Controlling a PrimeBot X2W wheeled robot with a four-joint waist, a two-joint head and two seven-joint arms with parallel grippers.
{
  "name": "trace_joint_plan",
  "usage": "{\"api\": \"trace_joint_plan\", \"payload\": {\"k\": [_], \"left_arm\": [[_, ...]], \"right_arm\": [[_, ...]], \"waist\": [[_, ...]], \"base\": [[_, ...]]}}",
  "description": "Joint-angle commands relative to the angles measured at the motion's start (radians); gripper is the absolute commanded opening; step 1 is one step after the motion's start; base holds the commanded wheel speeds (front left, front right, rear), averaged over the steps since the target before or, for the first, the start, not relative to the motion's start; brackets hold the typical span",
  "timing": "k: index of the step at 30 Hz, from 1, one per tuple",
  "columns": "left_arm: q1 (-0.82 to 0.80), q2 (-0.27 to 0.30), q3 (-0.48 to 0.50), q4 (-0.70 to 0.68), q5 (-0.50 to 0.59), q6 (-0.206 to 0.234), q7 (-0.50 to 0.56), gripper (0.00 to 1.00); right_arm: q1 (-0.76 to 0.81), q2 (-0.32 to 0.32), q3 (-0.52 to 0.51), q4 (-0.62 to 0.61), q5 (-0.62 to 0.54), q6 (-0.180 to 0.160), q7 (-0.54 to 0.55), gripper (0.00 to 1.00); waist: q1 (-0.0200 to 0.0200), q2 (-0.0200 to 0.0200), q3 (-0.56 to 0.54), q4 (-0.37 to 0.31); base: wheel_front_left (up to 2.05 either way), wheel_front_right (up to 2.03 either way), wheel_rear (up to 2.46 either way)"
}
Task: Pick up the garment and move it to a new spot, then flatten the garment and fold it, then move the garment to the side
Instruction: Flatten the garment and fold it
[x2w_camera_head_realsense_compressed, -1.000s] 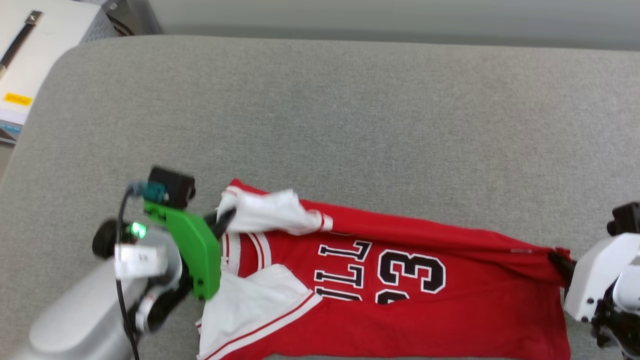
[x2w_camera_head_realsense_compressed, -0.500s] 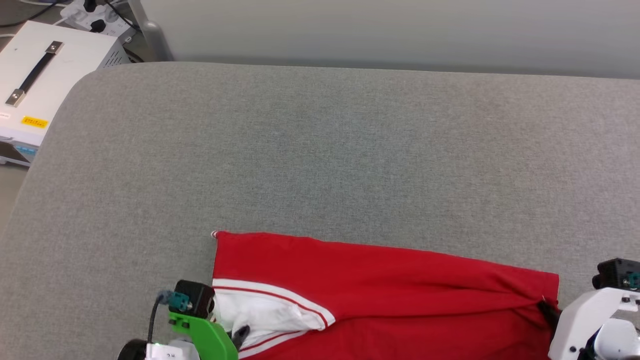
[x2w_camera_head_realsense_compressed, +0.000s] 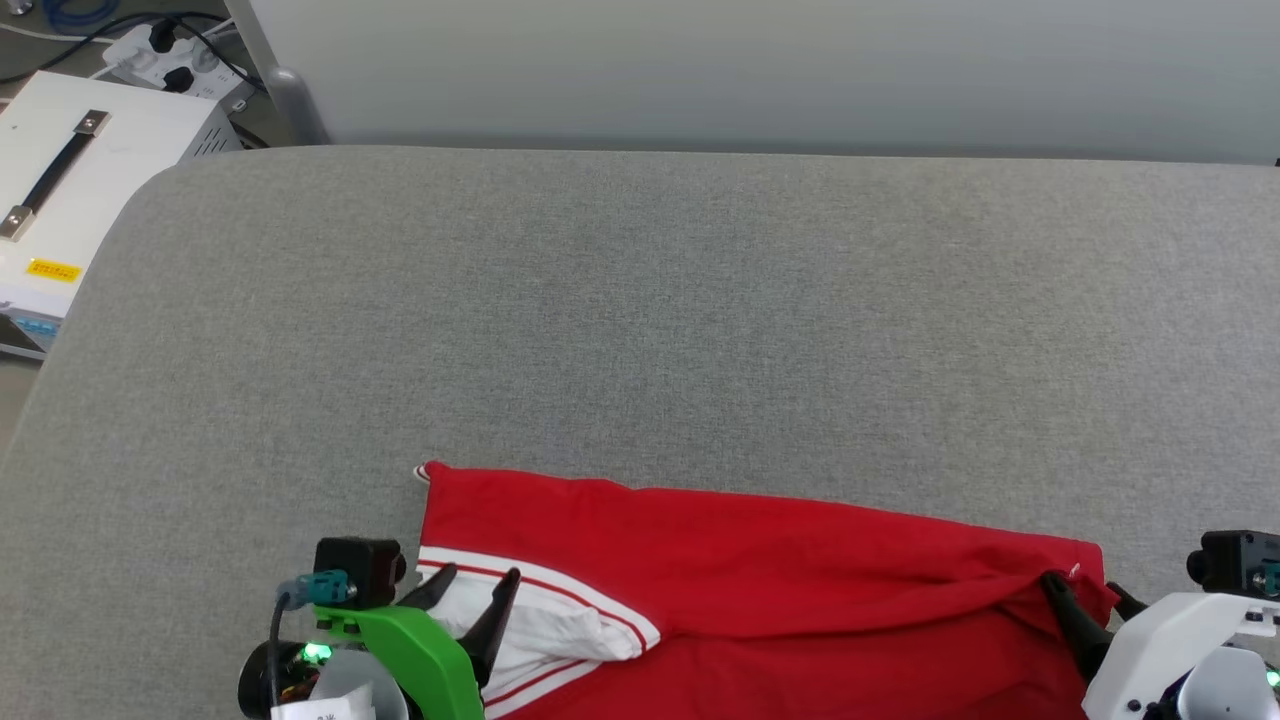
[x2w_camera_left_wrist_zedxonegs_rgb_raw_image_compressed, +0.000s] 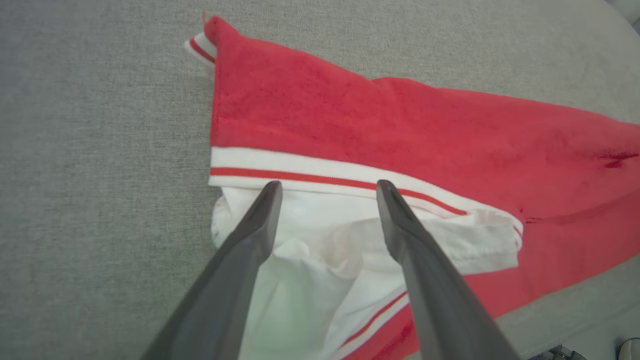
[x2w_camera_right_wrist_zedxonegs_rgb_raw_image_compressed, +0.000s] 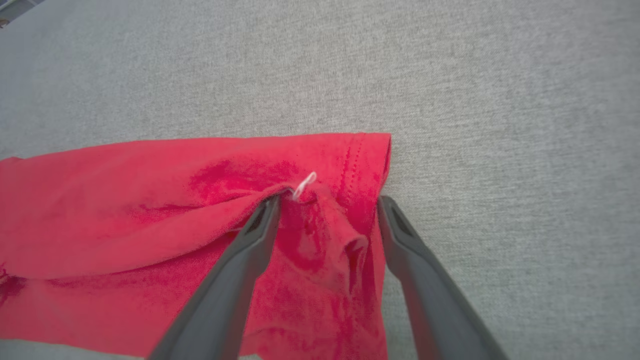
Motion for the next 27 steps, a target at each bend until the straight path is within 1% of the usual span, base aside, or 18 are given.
{"api": "trace_joint_plan", "payload": {"k": [1,3,4,6,9,12,13,17,23,27], "left_arm": [[-0.017,-0.007,0.013,-0.003,0.020,-0.011,-0.034,1.00],[-0.027,-0.010,0.038,-0.007,0.046,-0.011,-0.110,1.00],[-0.027,-0.014,0.046,-0.007,0.051,-0.016,-0.138,1.00],[-0.033,-0.020,0.069,-0.009,0.072,-0.012,-0.188,1.00],[-0.037,-0.033,0.117,-0.020,0.111,-0.003,-0.227,1.00],[-0.037,-0.050,0.180,-0.040,0.167,0.009,-0.237,1.00],[-0.034,-0.061,0.215,-0.058,0.197,0.014,-0.237,1.00],[-0.006,-0.101,0.324,-0.109,0.308,0.020,-0.238,1.00],[0.040,-0.149,0.435,-0.161,0.422,0.004,-0.238,1.00],[0.067,-0.175,0.478,-0.195,0.477,-0.012,-0.238,1.00]], "right_arm": [[0.008,-0.007,-0.001,-0.023,0.005,-0.001,-0.008,1.00],[0.012,-0.012,-0.013,-0.059,0.004,-0.001,0.001,1.00],[0.014,-0.014,-0.022,-0.077,0.003,-0.001,0.012,1.00],[0.018,-0.019,-0.043,-0.104,0.000,-0.001,0.042,1.00],[0.027,-0.035,-0.071,-0.127,-0.009,-0.001,0.109,1.00],[0.036,-0.044,-0.080,-0.148,-0.016,-0.001,0.171,1.00],[0.039,-0.045,-0.081,-0.154,-0.019,-0.001,0.191,1.00],[0.038,-0.038,-0.087,-0.159,-0.021,-0.001,0.234,1.00],[0.027,-0.029,-0.084,-0.127,-0.028,-0.001,0.256,1.00],[0.014,-0.021,-0.082,-0.080,-0.026,-0.001,0.265,1.00]], "waist": [[0.0001,0.0000,-0.005,-0.003],[0.0001,0.0000,-0.010,-0.006],[0.0001,0.0000,-0.013,-0.007],[0.0001,0.0000,-0.017,-0.007],[0.0001,0.0000,-0.020,-0.003],[0.0001,0.0000,-0.019,0.008],[0.0001,0.0000,-0.017,0.014],[0.0001,0.0000,-0.005,0.036],[0.0001,0.0000,0.018,0.070],[0.0001,0.0000,0.034,0.083]], "base": [[0.00,0.00,0.00],[0.00,0.00,0.00],[0.00,0.00,0.00],[0.00,0.00,0.00],[0.00,0.00,0.00],[0.00,0.00,0.00],[0.00,0.00,0.00],[0.00,0.00,0.00],[0.00,0.00,0.00],[0.00,0.00,0.00]]}}
